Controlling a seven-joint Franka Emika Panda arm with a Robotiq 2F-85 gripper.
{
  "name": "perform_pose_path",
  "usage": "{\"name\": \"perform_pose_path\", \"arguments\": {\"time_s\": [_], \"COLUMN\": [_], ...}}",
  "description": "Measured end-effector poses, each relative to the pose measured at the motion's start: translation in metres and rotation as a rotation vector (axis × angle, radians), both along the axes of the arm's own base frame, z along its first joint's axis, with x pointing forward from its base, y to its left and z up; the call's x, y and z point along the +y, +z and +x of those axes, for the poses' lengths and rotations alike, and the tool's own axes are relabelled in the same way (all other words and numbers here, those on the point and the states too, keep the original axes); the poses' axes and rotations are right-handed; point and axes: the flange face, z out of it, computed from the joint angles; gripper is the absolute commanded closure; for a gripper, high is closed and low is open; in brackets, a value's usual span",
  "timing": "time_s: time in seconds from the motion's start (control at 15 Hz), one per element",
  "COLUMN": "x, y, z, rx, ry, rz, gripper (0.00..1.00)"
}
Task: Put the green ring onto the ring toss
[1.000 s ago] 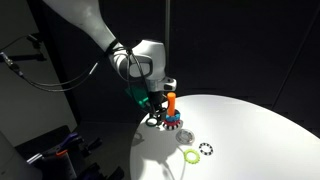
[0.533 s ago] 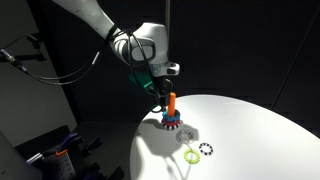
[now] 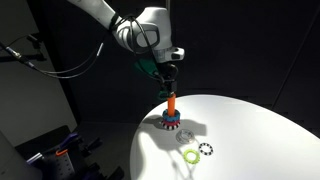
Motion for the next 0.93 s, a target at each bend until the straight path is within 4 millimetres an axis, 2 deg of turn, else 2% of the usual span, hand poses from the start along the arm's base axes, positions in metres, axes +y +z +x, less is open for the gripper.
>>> {"name": "perform_pose_path", "arguments": {"time_s": [0.27,0.47,0.93], "x": [0.001,0.000,-0.003], "y": [0.015,0.018,-0.007], "z": [0.013,0.022,0.044], "rx": [-0.032,-0.033,-0.010], "ry": [-0.023,-0.042,-0.075], "rz": [-0.002,-0.001,0.005], "gripper": [0.58,0.58,0.58]}}
